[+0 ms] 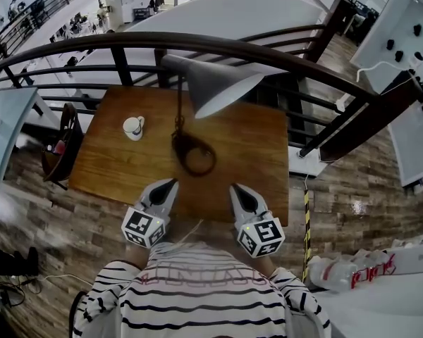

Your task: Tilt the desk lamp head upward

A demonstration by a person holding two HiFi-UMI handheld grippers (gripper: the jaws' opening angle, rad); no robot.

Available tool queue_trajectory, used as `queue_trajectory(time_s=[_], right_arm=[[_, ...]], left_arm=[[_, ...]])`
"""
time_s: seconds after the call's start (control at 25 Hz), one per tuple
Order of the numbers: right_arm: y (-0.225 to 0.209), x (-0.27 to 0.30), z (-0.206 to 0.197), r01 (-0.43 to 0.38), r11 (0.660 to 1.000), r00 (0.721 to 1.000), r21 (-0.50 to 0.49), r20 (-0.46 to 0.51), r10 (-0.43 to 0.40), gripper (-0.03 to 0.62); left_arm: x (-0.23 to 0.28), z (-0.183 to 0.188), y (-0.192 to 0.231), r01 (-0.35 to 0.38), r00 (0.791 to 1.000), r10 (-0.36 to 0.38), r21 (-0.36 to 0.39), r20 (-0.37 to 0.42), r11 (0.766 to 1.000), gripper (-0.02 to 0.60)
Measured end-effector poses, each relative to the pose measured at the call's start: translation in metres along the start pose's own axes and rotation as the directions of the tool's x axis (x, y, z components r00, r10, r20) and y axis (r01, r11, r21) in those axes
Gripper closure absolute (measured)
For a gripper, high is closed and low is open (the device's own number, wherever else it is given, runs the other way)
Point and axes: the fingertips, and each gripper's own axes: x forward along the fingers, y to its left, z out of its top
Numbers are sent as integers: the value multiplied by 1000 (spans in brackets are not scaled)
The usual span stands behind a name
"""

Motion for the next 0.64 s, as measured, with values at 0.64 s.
queue_trajectory(time_s=[0.64], right_arm=[[-2,-9,1,8,1000,1000,-6,0,-8,592]], left_arm=[[-3,10,-12,20,1000,-20,1,21,1000,580]])
